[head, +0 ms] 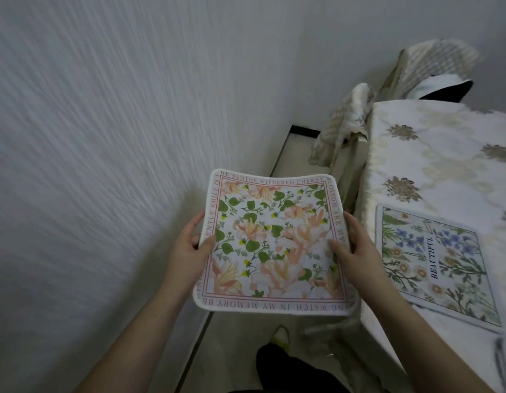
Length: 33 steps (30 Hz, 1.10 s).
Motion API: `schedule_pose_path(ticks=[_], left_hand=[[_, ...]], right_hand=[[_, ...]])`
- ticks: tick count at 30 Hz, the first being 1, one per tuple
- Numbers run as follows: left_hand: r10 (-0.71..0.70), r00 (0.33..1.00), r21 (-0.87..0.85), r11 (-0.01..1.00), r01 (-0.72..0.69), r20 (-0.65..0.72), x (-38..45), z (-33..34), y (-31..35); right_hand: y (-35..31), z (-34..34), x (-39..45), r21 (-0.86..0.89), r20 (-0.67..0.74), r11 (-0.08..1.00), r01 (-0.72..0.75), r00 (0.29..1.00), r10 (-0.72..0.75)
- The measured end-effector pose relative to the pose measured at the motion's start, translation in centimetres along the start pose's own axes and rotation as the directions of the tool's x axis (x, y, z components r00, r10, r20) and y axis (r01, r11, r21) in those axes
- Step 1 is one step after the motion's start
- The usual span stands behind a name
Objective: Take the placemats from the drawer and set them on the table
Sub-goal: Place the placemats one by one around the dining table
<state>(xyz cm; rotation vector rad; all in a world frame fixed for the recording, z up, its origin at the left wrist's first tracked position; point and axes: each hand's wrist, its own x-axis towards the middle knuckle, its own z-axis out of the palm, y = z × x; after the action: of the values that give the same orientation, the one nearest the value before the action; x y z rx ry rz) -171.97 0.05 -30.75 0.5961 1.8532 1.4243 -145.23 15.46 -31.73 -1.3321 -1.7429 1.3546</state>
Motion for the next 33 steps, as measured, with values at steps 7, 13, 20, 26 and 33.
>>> schedule_pose_path(ticks=[7, 13, 20, 26, 33], left_hand=[[0.001, 1.0, 0.056, 0.998, -0.002, 0.003, 7.8, 3.7, 2.6], [0.012, 1.0, 0.03, 0.999, -0.012, 0.013, 12.5, 6.9, 5.8], [0.001, 1.0, 0.04, 0.999, -0.002, 0.029, 17.2, 9.1, 7.9], [0.007, 0.999, 0.088, 0.996, -0.011, 0.038, 22.6, 10.4, 8.7], [0.031, 0.988, 0.074, 0.996, -0.042, 0.15, 31.2, 11.9, 9.4]], right_hand=[[-0.3, -1.4, 8.2, 0.031, -0.019, 0.999, -0.011, 1.0, 0.012], [-1.2, -3.2, 14.6, 0.017, -0.004, 1.0, 0.001, 1.0, -0.001], [-1.6, -4.0, 19.9, 0.04, -0.025, 0.999, -0.026, 0.999, 0.027], [-2.0, -3.5, 23.9, 0.04, -0.06, 0.998, -0.051, 0.997, 0.054], [-3.0, -2.4, 28.6, 0.016, -0.177, 0.997, -0.081, 0.981, 0.083]])
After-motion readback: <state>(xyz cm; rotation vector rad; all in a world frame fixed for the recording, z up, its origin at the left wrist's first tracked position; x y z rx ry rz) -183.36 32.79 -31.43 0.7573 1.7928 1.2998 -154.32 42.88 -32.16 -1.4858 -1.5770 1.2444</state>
